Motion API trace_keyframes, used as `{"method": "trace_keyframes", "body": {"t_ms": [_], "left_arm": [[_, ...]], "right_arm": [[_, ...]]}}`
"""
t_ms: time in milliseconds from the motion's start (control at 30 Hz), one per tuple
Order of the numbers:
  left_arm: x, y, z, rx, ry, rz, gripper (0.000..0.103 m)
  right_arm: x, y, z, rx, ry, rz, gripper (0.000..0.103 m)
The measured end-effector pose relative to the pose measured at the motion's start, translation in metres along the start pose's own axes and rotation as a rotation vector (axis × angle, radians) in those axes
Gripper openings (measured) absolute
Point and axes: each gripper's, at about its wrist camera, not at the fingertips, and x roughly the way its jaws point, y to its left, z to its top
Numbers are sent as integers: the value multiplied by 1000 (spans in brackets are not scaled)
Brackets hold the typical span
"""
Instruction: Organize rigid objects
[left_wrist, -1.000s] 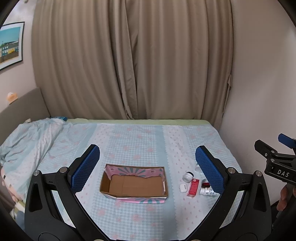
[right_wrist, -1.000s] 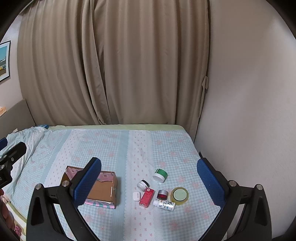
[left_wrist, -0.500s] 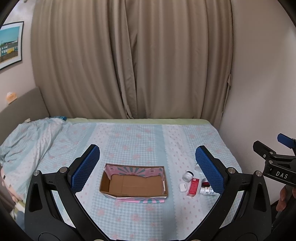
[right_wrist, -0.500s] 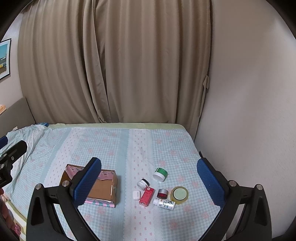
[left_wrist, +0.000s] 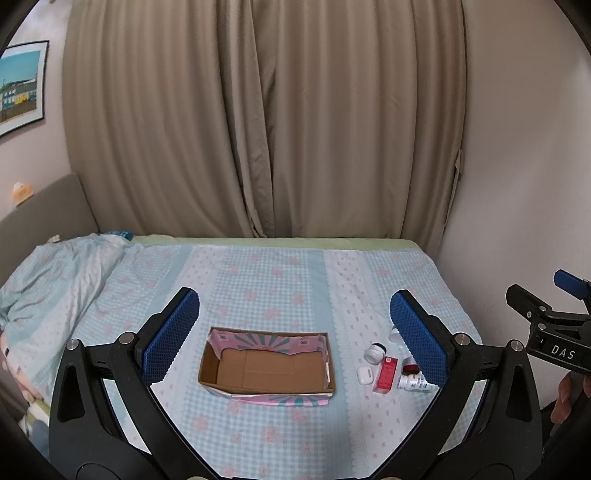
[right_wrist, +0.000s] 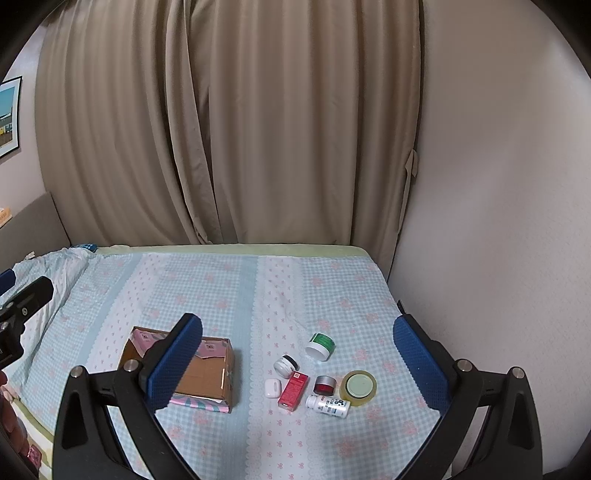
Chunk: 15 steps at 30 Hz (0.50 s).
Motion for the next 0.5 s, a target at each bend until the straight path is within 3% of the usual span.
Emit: {"method": "trace_keyframes", "body": {"t_ms": [500], "left_arm": [[6,6,3,-7,-9,-9,103]], "right_arm": [[8,4,5,4,-17,6,103]]}}
